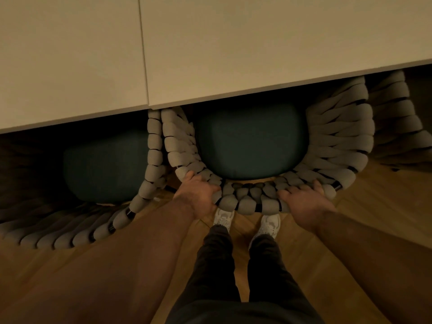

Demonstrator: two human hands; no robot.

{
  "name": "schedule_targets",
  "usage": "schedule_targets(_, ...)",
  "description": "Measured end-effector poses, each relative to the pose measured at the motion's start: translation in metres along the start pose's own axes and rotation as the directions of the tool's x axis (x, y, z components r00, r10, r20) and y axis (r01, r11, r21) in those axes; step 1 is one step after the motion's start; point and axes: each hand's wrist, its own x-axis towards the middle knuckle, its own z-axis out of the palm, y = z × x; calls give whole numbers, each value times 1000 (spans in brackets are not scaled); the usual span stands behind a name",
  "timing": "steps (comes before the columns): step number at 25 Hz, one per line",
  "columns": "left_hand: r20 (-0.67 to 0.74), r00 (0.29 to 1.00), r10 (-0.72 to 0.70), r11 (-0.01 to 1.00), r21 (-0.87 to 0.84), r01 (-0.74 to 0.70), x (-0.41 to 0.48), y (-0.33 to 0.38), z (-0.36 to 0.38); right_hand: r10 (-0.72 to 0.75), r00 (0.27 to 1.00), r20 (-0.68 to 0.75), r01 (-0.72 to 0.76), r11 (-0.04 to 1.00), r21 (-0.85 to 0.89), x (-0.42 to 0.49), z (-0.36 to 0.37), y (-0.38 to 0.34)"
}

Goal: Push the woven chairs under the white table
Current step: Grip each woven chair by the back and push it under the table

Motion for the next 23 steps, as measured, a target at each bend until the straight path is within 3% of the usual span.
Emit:
schedule_targets(8, 103, 994, 40, 993, -113, -28, -1, -3, -14, 147, 988, 37, -148, 989, 18, -18, -5, -1)
schedule_targets(12, 210, 978, 18, 985, -169, 19, -3, 2, -32, 233, 972, -25, -224, 953, 203, -41, -10, 5)
schedule_targets(15, 261, 965, 32, 988, -155, 9, -3, 13, -56, 359, 932, -50, -305, 851, 426, -59, -16, 14)
schedule_targets(18, 206, 977, 62, 978, -207, -18, -3, 23, -82, 434, 899, -59, -325, 752, 574, -84, -17, 30)
schedule_targets(23, 81, 984, 161, 965, -221, -139, 7, 56, -127, 646, 750, -143, -310, 533, 787, -153, -19, 65)
